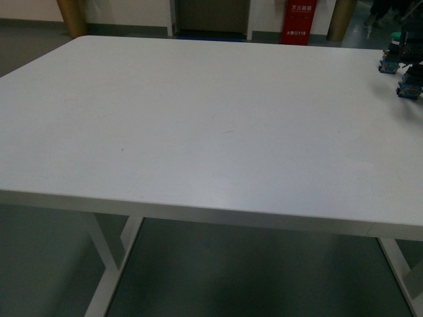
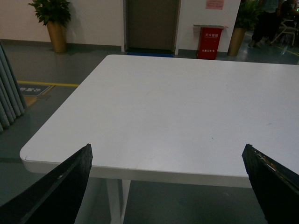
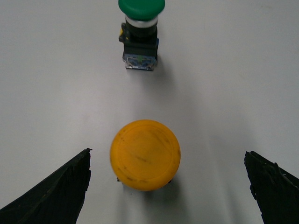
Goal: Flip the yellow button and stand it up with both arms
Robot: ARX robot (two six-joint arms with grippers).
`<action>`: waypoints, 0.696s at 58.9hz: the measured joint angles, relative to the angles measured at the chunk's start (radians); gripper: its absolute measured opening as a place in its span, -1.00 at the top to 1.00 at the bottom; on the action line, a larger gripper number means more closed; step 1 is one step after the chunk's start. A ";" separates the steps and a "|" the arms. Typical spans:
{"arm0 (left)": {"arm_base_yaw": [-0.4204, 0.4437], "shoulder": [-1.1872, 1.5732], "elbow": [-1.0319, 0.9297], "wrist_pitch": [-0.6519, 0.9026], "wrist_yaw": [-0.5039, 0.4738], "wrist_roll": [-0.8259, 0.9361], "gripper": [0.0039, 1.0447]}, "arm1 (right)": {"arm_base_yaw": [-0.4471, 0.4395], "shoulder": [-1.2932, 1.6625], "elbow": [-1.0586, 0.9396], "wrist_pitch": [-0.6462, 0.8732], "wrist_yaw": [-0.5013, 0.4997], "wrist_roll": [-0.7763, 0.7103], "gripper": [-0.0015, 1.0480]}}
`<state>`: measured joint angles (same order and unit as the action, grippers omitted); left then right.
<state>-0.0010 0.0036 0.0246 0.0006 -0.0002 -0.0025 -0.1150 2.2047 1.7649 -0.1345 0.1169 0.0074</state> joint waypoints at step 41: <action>0.000 0.000 0.000 0.000 0.000 0.000 -0.89 | -0.043 -0.703 -0.573 0.159 -0.528 0.261 -0.87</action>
<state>-0.0010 0.0036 0.0246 0.0006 -0.0002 -0.0025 -0.1577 1.5017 1.1919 0.0242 -0.4114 0.2684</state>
